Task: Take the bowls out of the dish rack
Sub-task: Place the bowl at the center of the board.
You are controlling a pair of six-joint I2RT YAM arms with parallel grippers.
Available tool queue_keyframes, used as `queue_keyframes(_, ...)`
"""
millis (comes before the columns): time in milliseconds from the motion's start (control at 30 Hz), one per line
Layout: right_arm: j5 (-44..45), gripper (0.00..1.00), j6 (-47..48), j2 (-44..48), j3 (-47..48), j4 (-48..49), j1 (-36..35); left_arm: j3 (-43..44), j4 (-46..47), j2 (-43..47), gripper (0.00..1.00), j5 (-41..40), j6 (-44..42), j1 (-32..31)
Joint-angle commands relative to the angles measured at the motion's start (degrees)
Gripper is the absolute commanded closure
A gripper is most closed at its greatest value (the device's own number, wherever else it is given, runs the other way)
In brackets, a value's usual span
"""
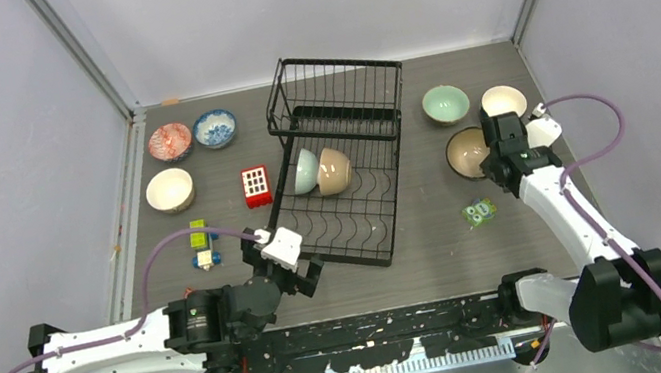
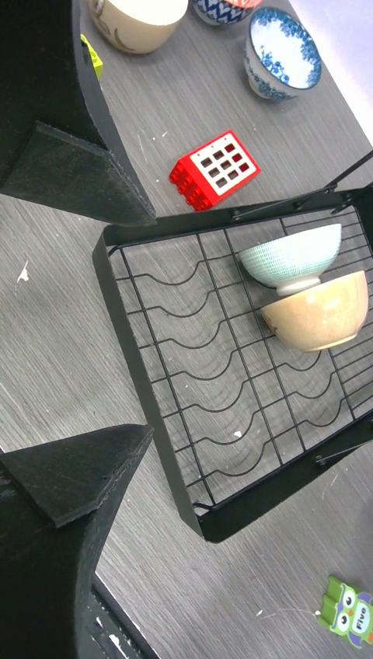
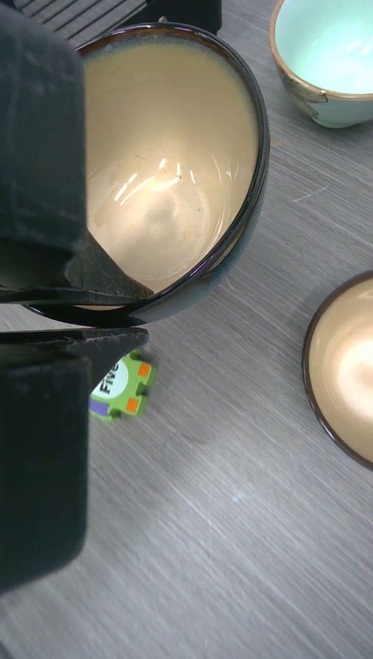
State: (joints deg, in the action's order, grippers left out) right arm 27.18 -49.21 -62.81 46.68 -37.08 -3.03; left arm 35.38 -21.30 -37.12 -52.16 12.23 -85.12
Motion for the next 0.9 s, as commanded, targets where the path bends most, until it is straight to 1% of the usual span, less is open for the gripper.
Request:
queue_keyframes(0, -0.2, 0.99, -5.8, -1.0, -0.3, 12.6, 0.1, -0.4, 1.4, 1.5, 0.00, -2.6, 3.8, 0.0)
queue_keyframes(167, 0.1, 0.99, -7.3, -6.5, -0.6, 15.2, 0.0, -0.4, -1.5, 1.8, 0.00, -4.4, 4.8, 0.0)
queue_keyframes(400, 0.9, 0.99, -7.5, -11.5, -0.2, 18.7, 0.0, -1.6, -0.7, 3.2, 0.00, -6.8, 4.6, 0.0)
queue_keyframes(567, 0.9, 0.99, -7.3, -13.4, 0.1, 19.9, -0.1, -2.7, -0.7, 4.9, 0.00, -8.7, 4.6, 0.0)
queue_keyframes(867, 1.8, 0.99, -5.3, -15.5, 3.0, 18.9, -1.2, -3.0, -0.1, 3.6, 0.00, -7.5, 4.0, 0.0)
